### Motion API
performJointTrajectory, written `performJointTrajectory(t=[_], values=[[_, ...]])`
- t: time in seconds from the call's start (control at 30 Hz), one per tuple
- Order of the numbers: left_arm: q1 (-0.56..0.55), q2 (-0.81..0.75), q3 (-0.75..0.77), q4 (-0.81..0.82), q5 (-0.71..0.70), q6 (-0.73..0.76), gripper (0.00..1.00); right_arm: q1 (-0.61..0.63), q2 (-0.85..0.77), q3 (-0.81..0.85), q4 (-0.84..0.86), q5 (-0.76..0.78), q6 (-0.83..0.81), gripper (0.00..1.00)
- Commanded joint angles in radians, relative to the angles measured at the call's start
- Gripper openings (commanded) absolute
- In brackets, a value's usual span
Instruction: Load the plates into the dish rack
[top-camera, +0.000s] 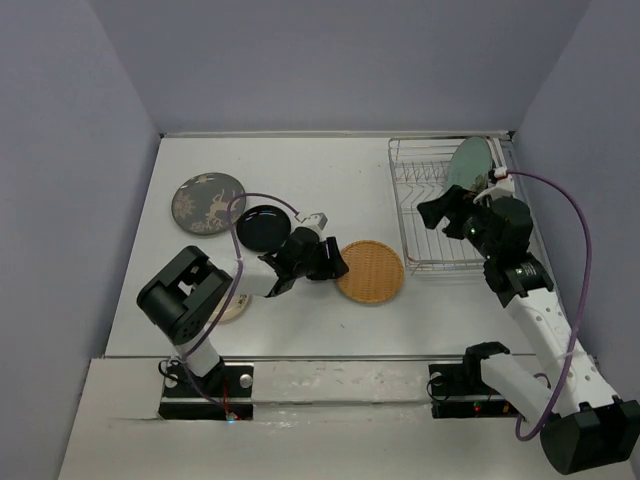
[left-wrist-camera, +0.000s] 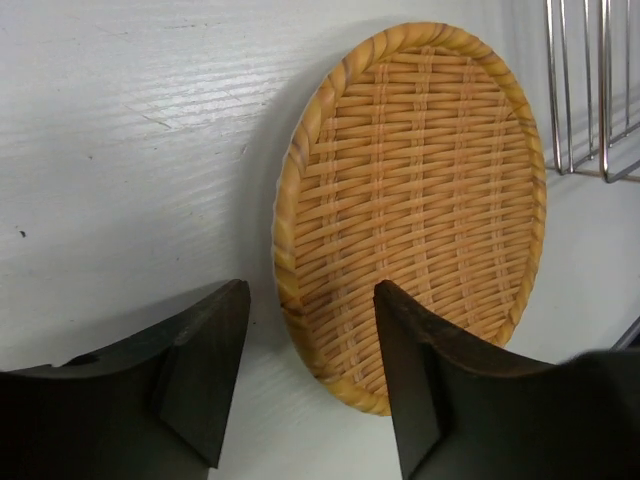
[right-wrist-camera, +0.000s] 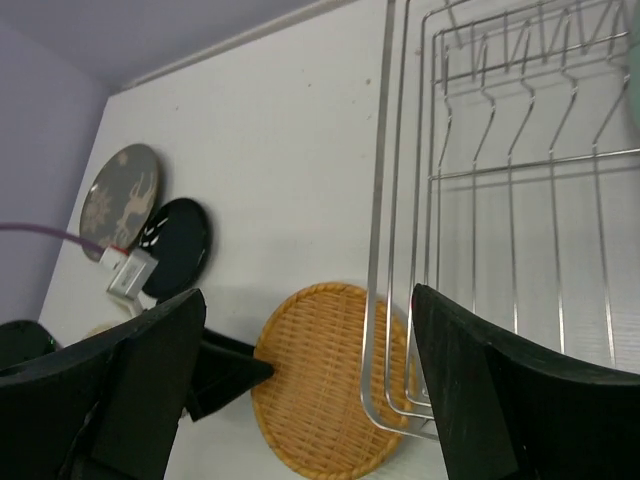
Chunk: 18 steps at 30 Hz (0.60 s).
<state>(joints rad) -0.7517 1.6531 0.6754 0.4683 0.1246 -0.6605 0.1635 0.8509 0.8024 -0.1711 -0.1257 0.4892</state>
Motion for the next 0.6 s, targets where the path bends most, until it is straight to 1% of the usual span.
performJointTrajectory(t=[0.0,0.07,0.1,0.17,0.2,0.23,0.27,0.37,0.47,0.53,0.57], values=[[-0.006,0.031,0.010,0.049,0.001,-0.001,0.58,0.053,-0.023,-0.048,0.073,-0.141,0.020,0.89],[-0.006,0.043,0.007,0.070,0.001,-0.005,0.48,0.080,-0.029,-0.057,0.079,-0.167,0.017,0.89],[-0.006,0.050,0.007,0.081,0.003,-0.008,0.38,0.080,-0.030,-0.066,0.082,-0.181,0.015,0.89],[-0.006,0.056,0.000,0.092,0.003,-0.008,0.28,0.105,-0.029,-0.072,0.090,-0.195,0.015,0.89],[-0.005,0.054,-0.005,0.111,0.004,-0.011,0.18,0.105,-0.024,-0.074,0.093,-0.215,0.011,0.89],[-0.003,0.048,-0.020,0.122,0.010,-0.022,0.10,0.114,-0.018,-0.074,0.097,-0.229,0.005,0.88],[-0.002,0.042,-0.031,0.134,0.018,-0.027,0.06,0.126,-0.013,-0.072,0.097,-0.244,-0.009,0.87],[0.006,-0.019,-0.080,0.159,0.006,-0.027,0.06,0.172,0.011,-0.065,0.099,-0.302,-0.043,0.87],[0.021,-0.137,-0.150,0.156,0.016,-0.025,0.06,0.223,0.042,-0.051,0.088,-0.338,-0.093,0.87],[0.022,-0.225,-0.187,0.144,0.032,-0.030,0.06,0.281,0.062,-0.028,0.075,-0.338,-0.118,0.89],[0.022,-0.324,-0.215,0.130,0.047,-0.028,0.06,0.313,0.082,-0.010,0.061,-0.335,-0.139,0.91]])
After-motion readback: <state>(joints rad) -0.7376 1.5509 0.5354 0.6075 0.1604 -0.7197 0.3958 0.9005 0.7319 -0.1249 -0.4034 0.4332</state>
